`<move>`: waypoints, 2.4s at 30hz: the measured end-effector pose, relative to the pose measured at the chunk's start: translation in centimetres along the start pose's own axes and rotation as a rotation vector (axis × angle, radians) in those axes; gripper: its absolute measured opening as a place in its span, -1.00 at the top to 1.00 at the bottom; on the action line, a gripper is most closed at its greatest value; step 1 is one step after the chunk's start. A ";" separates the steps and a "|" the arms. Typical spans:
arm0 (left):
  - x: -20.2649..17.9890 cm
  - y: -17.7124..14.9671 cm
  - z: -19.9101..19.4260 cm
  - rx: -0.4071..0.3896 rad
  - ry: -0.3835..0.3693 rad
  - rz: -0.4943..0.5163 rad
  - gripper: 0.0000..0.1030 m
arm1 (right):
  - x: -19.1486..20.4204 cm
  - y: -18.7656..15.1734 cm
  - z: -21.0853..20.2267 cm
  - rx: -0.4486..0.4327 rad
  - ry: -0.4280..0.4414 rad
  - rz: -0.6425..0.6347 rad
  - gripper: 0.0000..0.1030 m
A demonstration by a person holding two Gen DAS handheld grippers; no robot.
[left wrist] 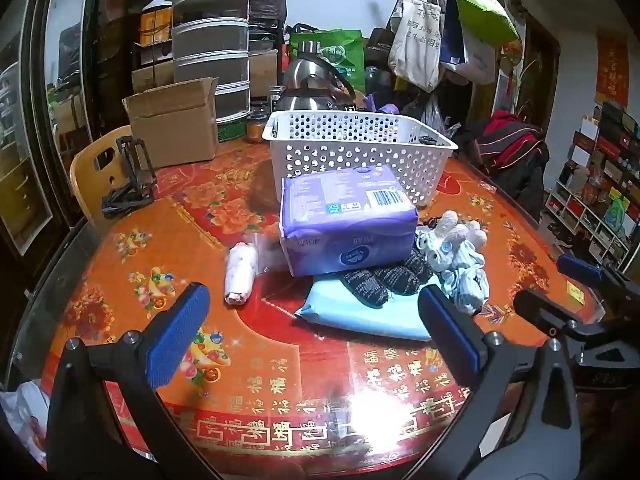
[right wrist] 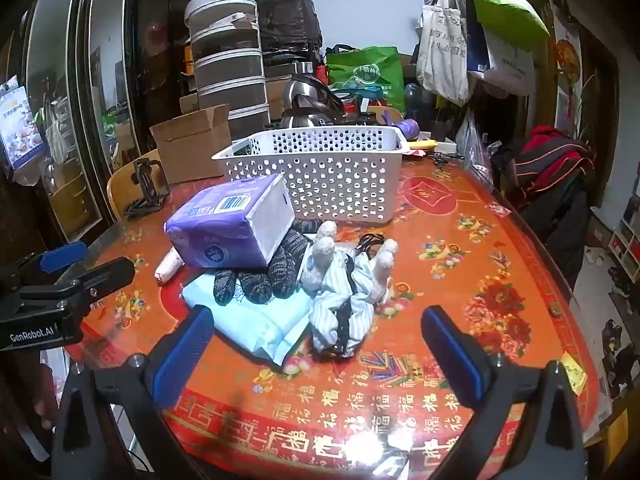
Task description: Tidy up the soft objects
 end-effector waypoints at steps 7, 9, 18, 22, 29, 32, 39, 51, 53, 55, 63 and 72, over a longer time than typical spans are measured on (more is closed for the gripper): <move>-0.5 -0.2 0.7 0.034 -0.015 -0.016 -1.00 | -0.1 0.1 0.1 -0.004 -0.004 0.004 -1.00; -0.8 -0.2 1.1 0.041 -0.018 -0.022 -1.00 | -0.4 -0.1 0.3 0.000 -0.001 0.010 -1.00; -0.3 -0.2 0.7 0.030 -0.033 -0.039 -1.00 | -0.1 0.1 0.1 0.005 0.003 0.013 -1.00; -0.4 -0.2 0.7 0.030 -0.034 -0.040 -1.00 | 0.1 0.1 0.2 0.002 0.010 0.010 -1.00; -0.4 -0.3 0.7 0.033 -0.035 -0.040 -1.00 | 0.0 0.1 0.1 0.006 0.012 0.014 -1.00; -0.4 -0.3 0.7 0.032 -0.031 -0.039 -1.00 | 0.0 0.2 0.0 0.007 0.016 0.017 -1.00; -0.4 -0.3 0.7 0.030 -0.030 -0.040 -1.00 | -0.1 0.1 -0.1 0.008 0.016 0.021 -1.00; -0.4 -0.3 0.8 0.032 -0.034 -0.044 -1.00 | -0.1 0.2 0.0 0.010 0.017 0.020 -1.00; -0.4 -0.3 0.8 0.033 -0.034 -0.045 -1.00 | -0.2 0.2 0.0 0.012 0.016 0.019 -1.00; -0.5 -0.4 0.9 0.035 -0.036 -0.045 -1.00 | -0.2 0.1 0.0 0.013 0.016 0.020 -1.00; -0.4 -0.4 0.8 0.036 -0.039 -0.051 -1.00 | -0.2 0.2 0.0 0.013 0.017 0.020 -1.00; -0.3 -0.4 0.9 0.040 -0.040 -0.051 -1.00 | -0.1 0.0 0.2 0.021 0.017 0.020 -1.00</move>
Point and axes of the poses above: each gripper's, at about its wrist camera, not at the fingertips, and z roughly the way its jaws point, x to its left, y to its top, the point moved 6 cm from there along z, roughly the way its jaws point, and after that the axes turned 2 degrees about -y, right-handed, at the moved point
